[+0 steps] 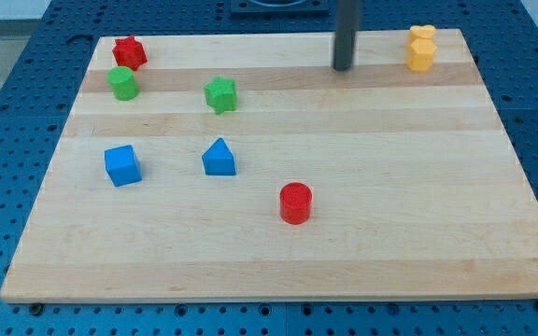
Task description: Push the red circle to the bottom right of the green star
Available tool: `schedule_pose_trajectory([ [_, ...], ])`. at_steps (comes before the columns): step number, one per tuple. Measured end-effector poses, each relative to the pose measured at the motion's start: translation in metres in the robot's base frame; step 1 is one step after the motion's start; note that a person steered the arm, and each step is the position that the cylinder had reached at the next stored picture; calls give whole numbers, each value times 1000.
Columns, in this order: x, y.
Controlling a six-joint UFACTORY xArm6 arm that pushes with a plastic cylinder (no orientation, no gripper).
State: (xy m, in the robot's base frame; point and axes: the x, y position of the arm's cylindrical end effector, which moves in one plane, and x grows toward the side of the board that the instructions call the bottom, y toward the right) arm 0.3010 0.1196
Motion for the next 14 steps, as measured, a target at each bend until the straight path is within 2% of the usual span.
schedule_pose_trajectory([
  [1,65,74],
  [2,139,117],
  [4,255,112],
  [5,308,55],
  [6,301,-33],
  [7,257,-97],
  [8,195,-99],
  [9,168,-95],
  [10,205,-79],
  [11,205,-95],
  [13,101,-130],
  [14,120,-126],
])
